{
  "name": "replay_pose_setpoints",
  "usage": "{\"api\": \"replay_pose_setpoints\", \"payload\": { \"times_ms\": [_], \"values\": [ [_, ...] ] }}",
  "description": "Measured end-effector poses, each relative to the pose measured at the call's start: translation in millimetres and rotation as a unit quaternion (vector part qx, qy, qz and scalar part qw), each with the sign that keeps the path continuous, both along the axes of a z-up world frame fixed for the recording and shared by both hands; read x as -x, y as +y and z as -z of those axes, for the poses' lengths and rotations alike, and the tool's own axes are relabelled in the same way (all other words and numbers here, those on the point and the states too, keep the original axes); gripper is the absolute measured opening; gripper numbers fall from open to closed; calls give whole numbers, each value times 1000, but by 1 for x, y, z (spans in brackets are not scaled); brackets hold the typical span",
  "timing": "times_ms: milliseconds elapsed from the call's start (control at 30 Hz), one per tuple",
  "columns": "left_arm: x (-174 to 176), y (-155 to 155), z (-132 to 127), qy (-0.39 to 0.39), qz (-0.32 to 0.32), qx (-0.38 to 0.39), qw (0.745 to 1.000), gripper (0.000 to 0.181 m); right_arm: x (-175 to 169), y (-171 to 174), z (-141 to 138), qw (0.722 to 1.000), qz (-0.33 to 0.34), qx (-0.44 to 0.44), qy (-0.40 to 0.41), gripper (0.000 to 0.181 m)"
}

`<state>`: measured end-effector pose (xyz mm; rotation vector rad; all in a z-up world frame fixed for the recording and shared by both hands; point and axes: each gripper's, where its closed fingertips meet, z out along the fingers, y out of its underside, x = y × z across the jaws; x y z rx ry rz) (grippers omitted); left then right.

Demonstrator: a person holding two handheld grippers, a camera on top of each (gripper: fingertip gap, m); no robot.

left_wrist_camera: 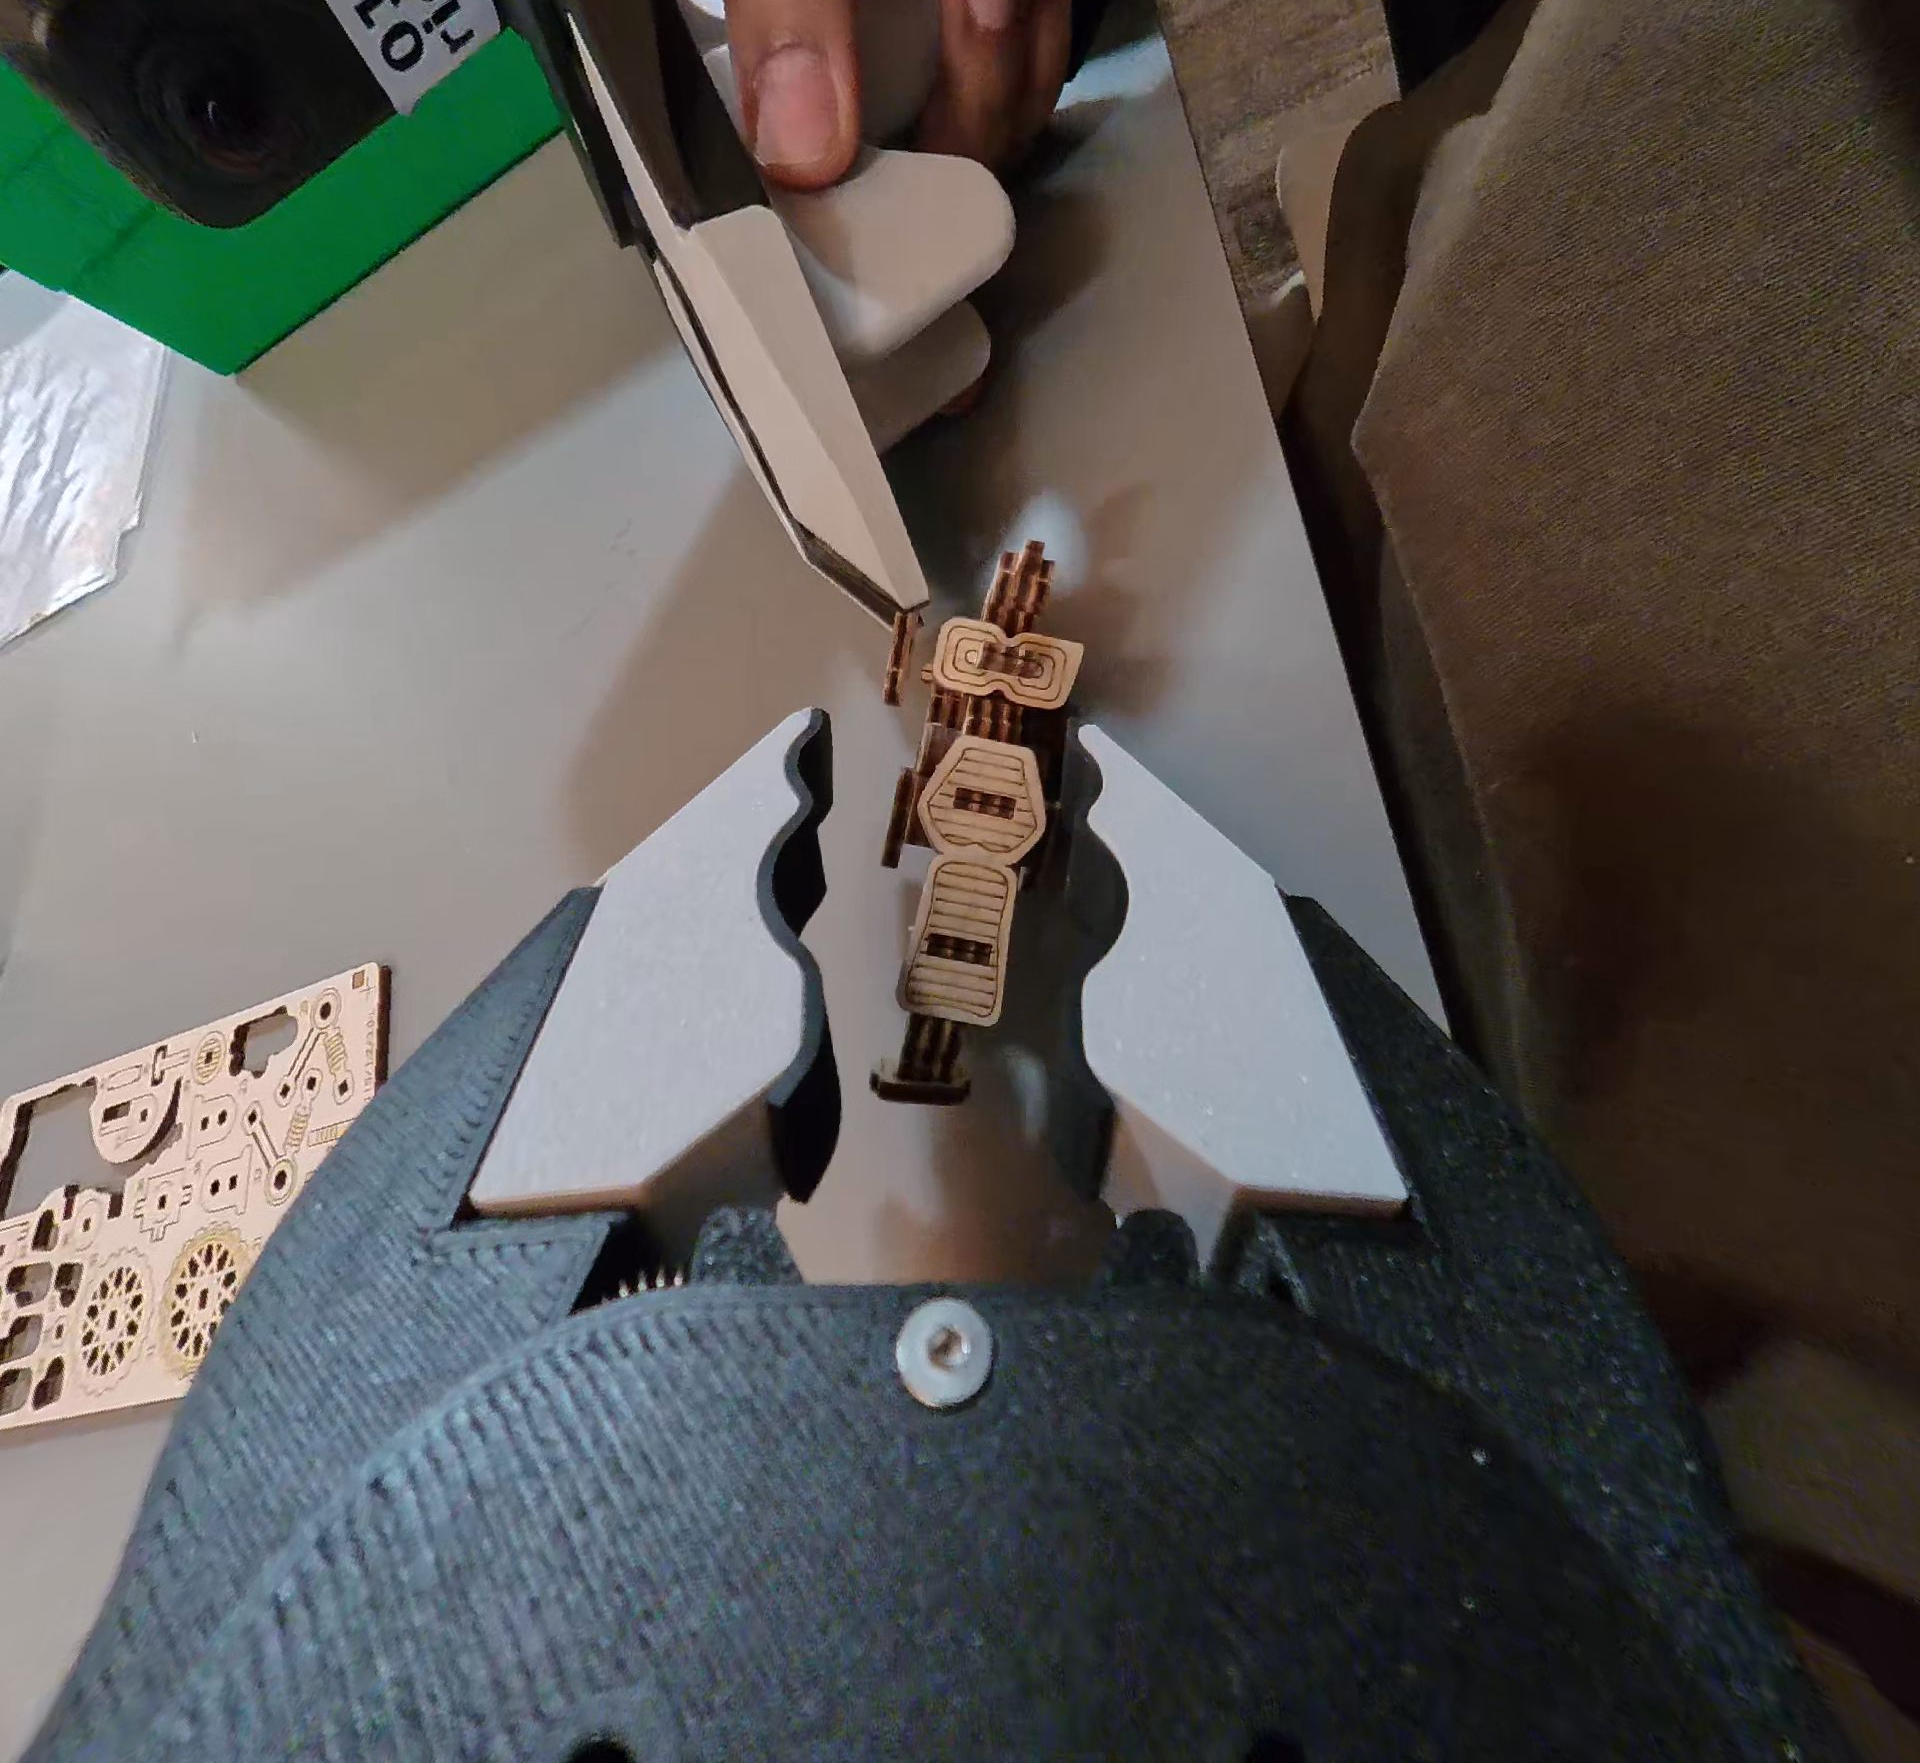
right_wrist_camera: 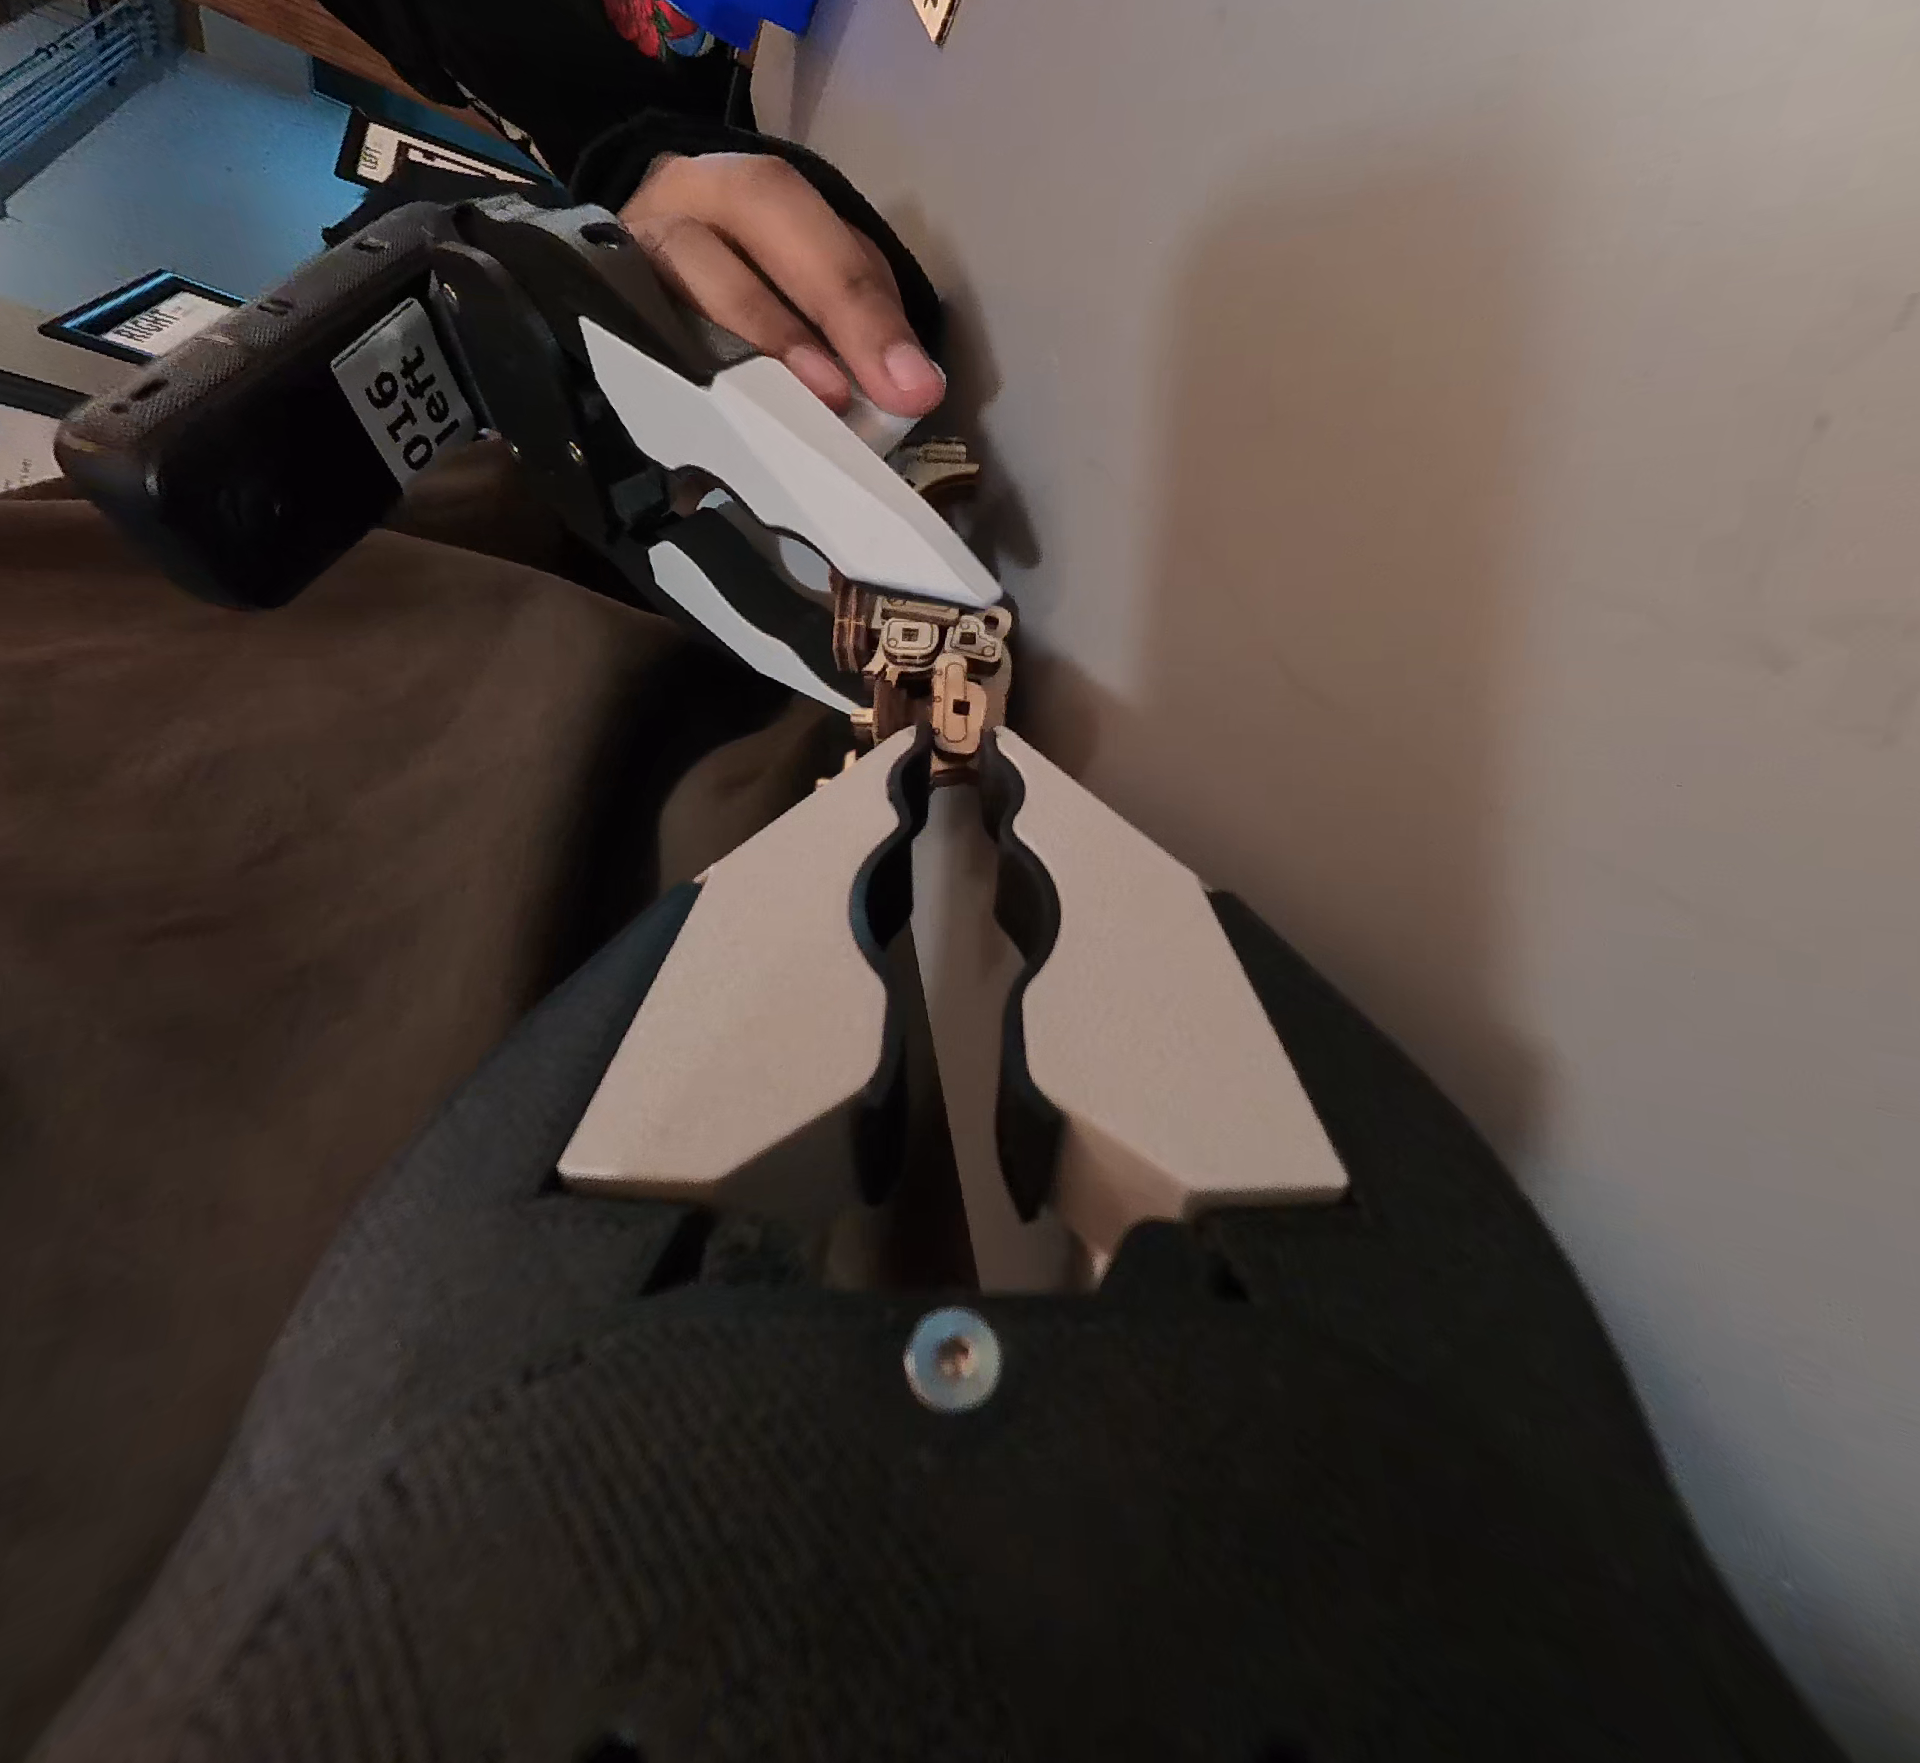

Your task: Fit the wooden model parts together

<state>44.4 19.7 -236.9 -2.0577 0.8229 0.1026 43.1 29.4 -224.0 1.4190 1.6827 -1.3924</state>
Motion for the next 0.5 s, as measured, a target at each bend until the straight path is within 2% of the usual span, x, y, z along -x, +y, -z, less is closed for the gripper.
{"api": "replay_pose_setpoints", "payload": {
  "times_ms": [500],
  "values": [
    [-3,2,0,7,4,-5,1000,41,1,-5,1,999,-4,-30,21,7]
  ]
}}
